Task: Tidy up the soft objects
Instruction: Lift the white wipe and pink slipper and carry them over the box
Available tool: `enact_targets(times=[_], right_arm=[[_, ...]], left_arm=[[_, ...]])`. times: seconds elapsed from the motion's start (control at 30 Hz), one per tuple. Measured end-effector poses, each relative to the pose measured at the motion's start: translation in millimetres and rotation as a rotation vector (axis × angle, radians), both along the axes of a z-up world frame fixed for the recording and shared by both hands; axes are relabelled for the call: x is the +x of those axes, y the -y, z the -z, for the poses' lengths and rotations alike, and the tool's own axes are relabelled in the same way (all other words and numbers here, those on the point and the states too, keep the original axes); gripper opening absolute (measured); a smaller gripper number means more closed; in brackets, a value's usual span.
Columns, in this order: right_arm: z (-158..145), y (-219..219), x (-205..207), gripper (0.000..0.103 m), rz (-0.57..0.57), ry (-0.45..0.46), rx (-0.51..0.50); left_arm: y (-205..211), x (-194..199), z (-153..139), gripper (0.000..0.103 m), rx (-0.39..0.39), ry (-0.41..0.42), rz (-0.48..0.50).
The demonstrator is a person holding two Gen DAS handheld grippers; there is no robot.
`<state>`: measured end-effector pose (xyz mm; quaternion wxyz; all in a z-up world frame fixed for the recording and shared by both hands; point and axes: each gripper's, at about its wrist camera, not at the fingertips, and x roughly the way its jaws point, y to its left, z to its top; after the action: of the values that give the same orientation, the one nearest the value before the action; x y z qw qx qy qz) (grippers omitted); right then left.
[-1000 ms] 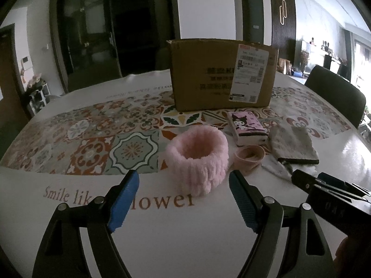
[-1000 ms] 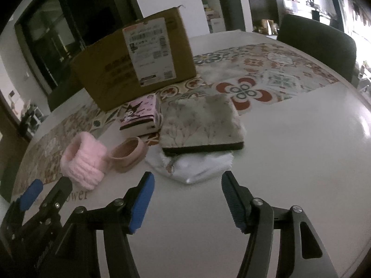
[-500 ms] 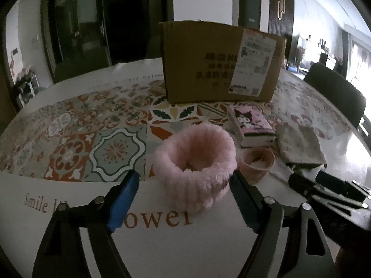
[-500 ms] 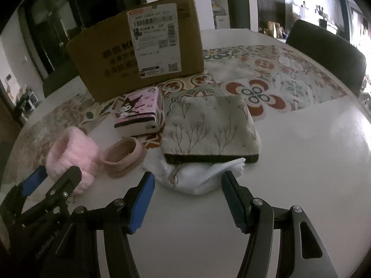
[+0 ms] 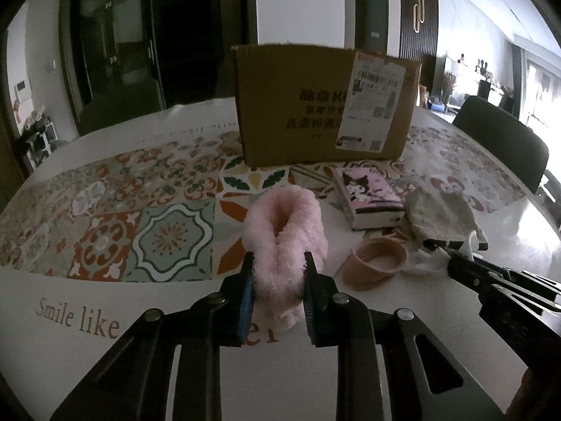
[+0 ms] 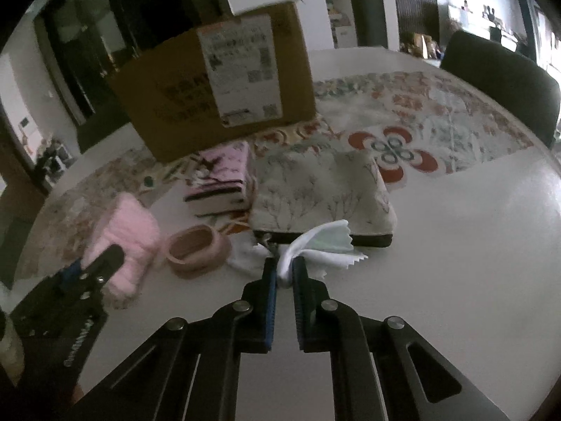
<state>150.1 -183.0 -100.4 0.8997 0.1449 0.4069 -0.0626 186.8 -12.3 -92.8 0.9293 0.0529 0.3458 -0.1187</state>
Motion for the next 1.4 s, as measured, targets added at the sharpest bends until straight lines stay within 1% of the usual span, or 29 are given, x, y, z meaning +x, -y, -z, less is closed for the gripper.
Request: enact_targets(times=[0.17,0.27,0.33,0.67,0.77,1.0,1.17,1.3,1.4], right_arm=[[-24.3,-7.9,-13.5,0.01,-0.033,0.083,-0.015],[-37.3,-9.7,-19.8,0.01,-0.039,0.119,-0.026],[-44.9,-9.6,-22.9,0.01,-0.043,0.139,-0.024],[-77.1,-2.3,-37.3,0.01,-0.055,0.224,0.001],[-86.3,1.1,-40.8,0.01,-0.058,0.249,0.011],[-105.6,2.4,-45.5,0.01,-0.073,0.309,-0.001],[-118.5,1.9,-45.7,0.01,-0.081,0.353,-0.029],[-126.5,6.2,-37.2,0.01,-0.085,0.366,-0.015],[-136.4,6.3,-30.3,0.01,-0.094,0.391,-0.042]], left_arm=[[-3.5,-13.2,-21.7,0.024,-0.025,0.058,-0.011],[-3.7,-19.5,-33.8,0.024,-0.017,0.087,-0.019],[-3.3,-23.6,-42.6,0.024,-0.01,0.104,-0.021],[4.5,-39.5,-79.8,0.024,-0.027,0.174,-0.007],[5.9,-43.2,-88.4,0.024,-0.028,0.198,-0.007],[8.5,-46.7,-103.8,0.024,-0.047,0.224,-0.006],[9.4,-45.3,-110.4,0.024,-0.052,0.237,-0.007],[10.2,-39.8,-117.5,0.024,-0.055,0.245,-0.006],[12.3,-33.1,-126.9,0.024,-0.044,0.264,-0.004]])
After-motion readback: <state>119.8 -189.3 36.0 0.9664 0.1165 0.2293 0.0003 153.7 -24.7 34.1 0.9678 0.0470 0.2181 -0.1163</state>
